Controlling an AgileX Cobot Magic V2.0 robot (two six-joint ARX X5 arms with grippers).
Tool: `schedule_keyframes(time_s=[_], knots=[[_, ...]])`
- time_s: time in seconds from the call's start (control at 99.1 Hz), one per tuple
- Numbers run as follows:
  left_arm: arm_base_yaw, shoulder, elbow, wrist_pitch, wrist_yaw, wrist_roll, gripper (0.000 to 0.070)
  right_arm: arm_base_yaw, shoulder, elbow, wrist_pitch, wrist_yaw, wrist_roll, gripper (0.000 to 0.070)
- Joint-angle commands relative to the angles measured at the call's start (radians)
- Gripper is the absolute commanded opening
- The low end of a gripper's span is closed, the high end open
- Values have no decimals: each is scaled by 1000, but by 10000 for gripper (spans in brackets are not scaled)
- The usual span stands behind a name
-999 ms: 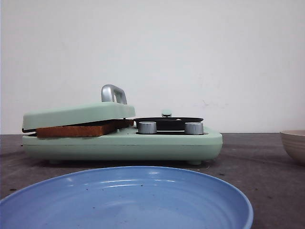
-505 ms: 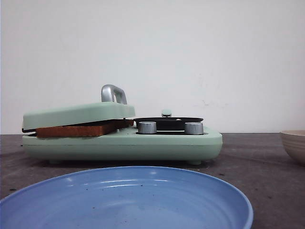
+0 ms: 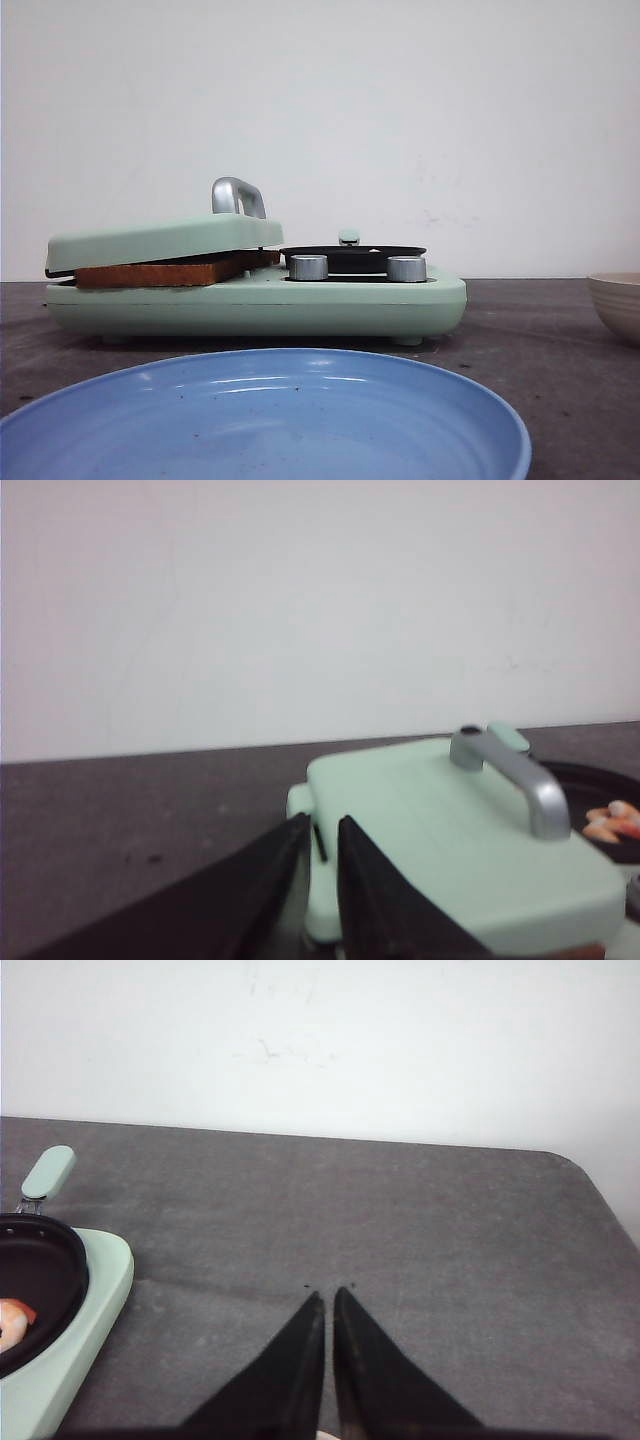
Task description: Make breakfast with bread and shrimp
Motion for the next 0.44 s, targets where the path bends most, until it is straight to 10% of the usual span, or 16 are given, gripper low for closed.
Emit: schedule_keyframes(time_s=[0.0,0.434], knots=[[9,-34,-28,16,-6,-14,0,-1,3,11,10,1,-7,4],[49,-206,-124,-103,-85,-31,0,-1,3,11,10,1,-7,4]])
